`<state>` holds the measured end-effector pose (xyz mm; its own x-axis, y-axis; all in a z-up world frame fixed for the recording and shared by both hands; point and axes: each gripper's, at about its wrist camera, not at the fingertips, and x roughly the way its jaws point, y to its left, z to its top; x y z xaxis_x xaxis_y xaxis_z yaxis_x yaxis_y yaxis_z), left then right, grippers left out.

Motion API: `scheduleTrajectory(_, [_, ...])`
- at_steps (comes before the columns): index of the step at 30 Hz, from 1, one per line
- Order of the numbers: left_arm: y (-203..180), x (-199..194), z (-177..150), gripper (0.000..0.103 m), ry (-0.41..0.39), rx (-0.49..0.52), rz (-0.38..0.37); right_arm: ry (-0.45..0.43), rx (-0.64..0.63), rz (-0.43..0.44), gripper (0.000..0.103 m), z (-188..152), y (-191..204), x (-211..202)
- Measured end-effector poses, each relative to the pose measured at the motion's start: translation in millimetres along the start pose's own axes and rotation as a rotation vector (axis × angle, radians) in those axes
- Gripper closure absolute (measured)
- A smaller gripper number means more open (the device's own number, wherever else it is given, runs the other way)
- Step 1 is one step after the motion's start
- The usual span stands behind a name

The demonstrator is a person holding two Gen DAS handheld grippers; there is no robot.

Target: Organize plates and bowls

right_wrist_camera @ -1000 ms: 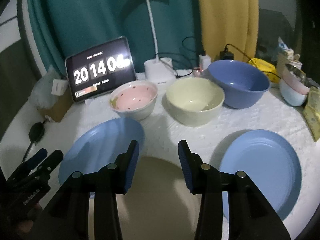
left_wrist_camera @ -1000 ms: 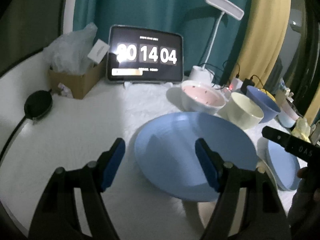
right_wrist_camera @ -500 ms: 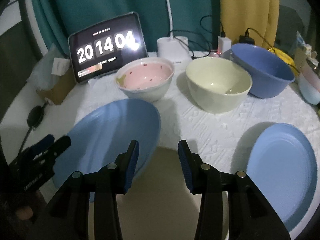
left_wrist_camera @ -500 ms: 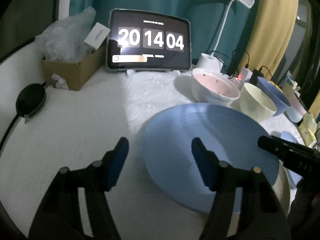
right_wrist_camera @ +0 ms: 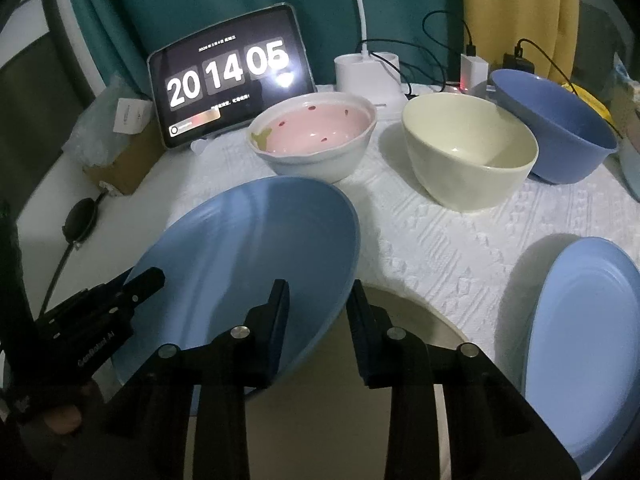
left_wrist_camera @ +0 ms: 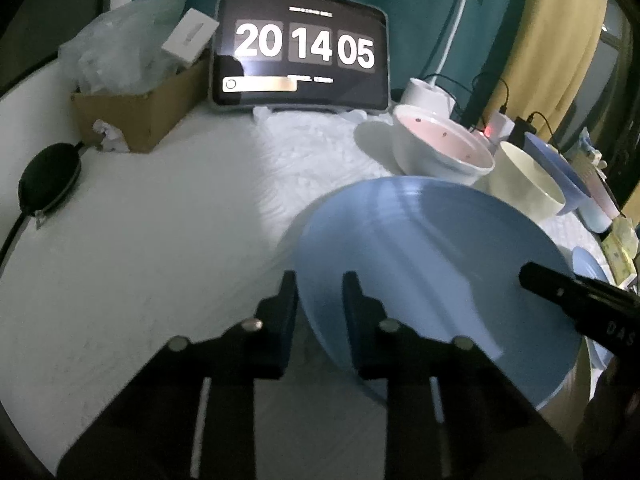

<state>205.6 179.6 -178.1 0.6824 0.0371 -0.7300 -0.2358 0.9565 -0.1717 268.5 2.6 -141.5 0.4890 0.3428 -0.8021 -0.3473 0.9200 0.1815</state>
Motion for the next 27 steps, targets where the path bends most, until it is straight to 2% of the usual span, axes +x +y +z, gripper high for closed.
scheduleTrajectory(10, [-8.0, -15.3, -4.6, 0.081, -0.015, 0.010, -0.004, -0.028, -0.010, -0.010, 0.075, -2.5, -1.7, -13.0])
scheduleTrajectory(18, [-24.7, -40.5, -6.3, 0.081, -0.070, 0.030, -0.003, -0.065, -0.018, -0.012, 0.076, -9.1, -7.2, -37.4])
scheduleTrajectory(27, [-50.8, -56.1, -15.2, 0.081, -0.089, 0.066, -0.017, -0.099, -0.010, -0.011, 0.077, -16.9, -23.3, -63.0])
